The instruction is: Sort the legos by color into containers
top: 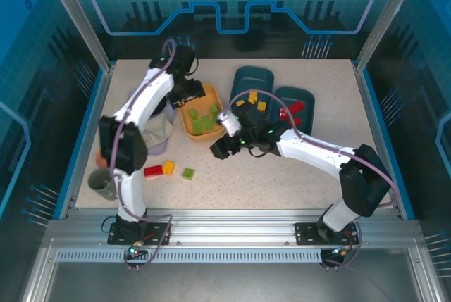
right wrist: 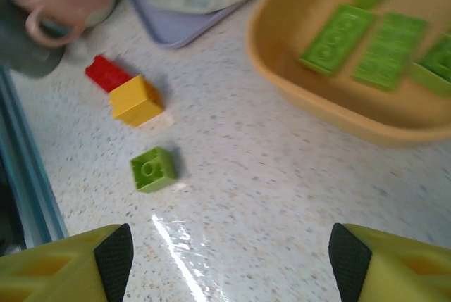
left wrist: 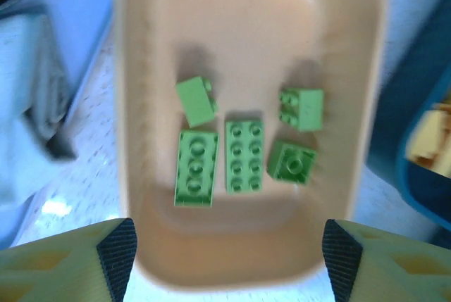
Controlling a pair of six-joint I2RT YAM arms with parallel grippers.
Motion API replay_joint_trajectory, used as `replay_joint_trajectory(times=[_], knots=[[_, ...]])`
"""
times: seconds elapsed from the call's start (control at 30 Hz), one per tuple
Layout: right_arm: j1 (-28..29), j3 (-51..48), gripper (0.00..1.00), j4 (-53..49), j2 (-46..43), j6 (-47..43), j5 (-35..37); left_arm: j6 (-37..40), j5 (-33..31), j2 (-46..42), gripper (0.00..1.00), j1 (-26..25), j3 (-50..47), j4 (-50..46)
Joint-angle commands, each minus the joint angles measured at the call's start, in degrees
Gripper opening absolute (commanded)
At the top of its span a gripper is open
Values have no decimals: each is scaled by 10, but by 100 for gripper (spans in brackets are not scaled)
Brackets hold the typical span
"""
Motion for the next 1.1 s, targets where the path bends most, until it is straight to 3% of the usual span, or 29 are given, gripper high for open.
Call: replay_joint_trajectory(times=[0.0,0.23,0.43,0.77,1.07], knots=[[59,52,77,-28,39,-109,-8,-71,-24,-139,74,-2,-97,-19],[118,183,80,-35,166,-186,-79,-161,-42,-383,75,5,-317,-68],[165,339,80,-87,309,-234,-20,-190,-59,-543,74,7,-405,-145],[196,529,81,-127,473,-213,81,-163,-88,-658,74,8,-372,-306],[197,702,79,-240,594,-225,128,-133,-78,-663,75,8,-368,-351]])
